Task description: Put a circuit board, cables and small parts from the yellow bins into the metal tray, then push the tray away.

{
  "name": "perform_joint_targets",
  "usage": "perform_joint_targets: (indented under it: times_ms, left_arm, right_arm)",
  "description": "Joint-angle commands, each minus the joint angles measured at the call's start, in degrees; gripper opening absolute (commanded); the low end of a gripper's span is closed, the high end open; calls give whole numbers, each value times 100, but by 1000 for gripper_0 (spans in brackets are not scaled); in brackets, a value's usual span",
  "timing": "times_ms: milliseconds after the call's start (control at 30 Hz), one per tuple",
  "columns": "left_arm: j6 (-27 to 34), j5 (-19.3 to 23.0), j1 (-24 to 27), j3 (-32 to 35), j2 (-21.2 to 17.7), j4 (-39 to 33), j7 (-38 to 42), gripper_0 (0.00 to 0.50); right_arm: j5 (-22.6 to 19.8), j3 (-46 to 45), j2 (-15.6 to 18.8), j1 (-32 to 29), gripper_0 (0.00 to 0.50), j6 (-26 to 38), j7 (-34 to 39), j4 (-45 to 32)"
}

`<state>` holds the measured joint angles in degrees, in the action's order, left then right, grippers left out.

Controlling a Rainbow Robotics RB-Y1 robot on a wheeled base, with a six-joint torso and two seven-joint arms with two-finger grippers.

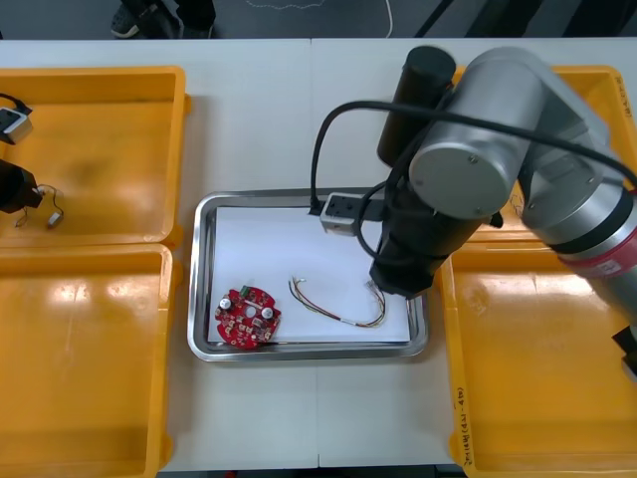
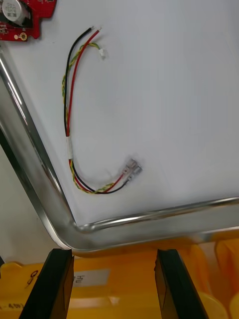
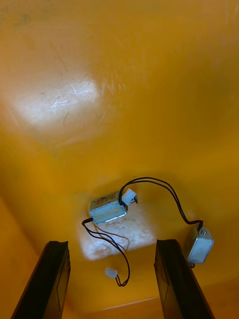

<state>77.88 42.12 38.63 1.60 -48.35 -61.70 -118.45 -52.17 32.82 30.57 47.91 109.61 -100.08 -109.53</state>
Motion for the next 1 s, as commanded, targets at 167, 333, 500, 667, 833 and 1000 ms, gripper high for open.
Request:
perform_joint_targets:
  times_ms: [167,333,500,667,833,1000]
  left_arm:
    - [-168,60,-58,-45,-184,-35,-301,500]
    - [-299,60,-49,-45,-113,-44,-284,500]
    - [-449,-10,-49,-45,18,-35,-257,500]
    - [-510,-81,-49,-54,98,-35,-222,500]
    - [-625,-134,-49,-45,177,88,-213,500]
    - [-660,-151,-49,-54,203,158,-213,500]
  right_arm:
    - [-786,-725,907,518,476,39,50,-209]
    - [-1049,-944,1258,518,476,39,85,-157]
    - [-1172,-1129,1592,518,476,39,111,-7]
    - [-1049,-1261,1706,518,476,39,164,274]
    - [-882,-1489,1733,509,477,39,208,749]
    - [-504,-1656,1733,509,475,39,261,1223]
